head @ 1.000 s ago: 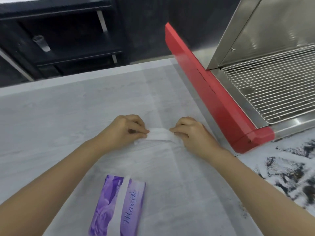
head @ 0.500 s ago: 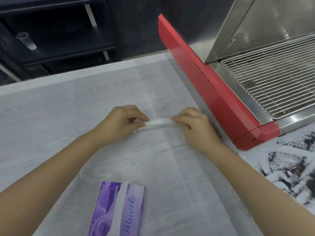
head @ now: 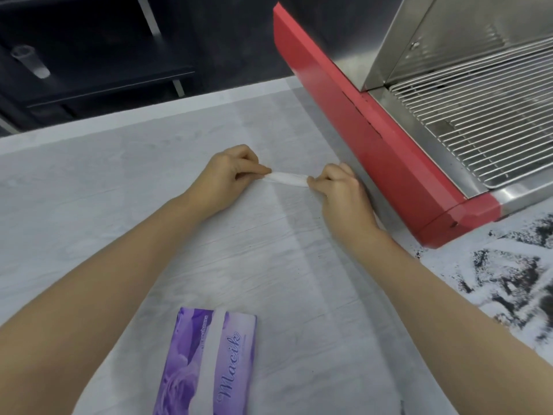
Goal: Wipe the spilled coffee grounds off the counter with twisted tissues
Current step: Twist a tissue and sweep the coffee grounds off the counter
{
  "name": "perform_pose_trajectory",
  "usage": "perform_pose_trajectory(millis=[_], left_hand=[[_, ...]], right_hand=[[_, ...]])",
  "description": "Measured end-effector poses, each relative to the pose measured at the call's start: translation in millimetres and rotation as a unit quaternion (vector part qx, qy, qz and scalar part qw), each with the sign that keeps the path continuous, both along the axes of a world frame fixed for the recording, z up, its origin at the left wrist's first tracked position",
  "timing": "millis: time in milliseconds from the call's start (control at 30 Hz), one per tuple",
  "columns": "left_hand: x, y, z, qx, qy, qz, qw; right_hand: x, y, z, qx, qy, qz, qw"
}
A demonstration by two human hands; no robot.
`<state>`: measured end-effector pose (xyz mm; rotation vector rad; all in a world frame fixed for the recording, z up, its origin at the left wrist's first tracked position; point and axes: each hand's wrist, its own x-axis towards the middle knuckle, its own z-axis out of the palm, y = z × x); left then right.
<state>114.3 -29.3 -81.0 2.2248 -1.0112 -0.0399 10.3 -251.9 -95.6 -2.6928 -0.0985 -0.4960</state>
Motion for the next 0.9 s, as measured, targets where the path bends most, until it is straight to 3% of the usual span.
perform_pose_trajectory(millis=[133,233,367,533,667,900], left_hand=[[-33,17,-1,0.042,-0.057,-0.056,0.996],[-60,29,-4,0.051,-0.061,-0.096,0.992],[-90,44,2,0.065,-0.032,-0.152,0.986],[-106,46,20,0.109,0.053,-0.181,0.976],[-109,38,46,0.120,0.091,-0.118,0.982],[-160,40,128,0.080,0.080,0.116,0.987]], right_hand=[[-39,1,3,0.048,0.063,-0.005,0.997],[-74,5,10,0.026,0.077,0.039,0.996],[-120,7,12,-0.033,0.037,0.114,0.992],[-150,10,14,-0.008,0.038,0.157,0.987],[-126,2,28,0.046,0.028,0.148,0.988],[-81,-5,77,0.106,-0.041,0.206,0.972]])
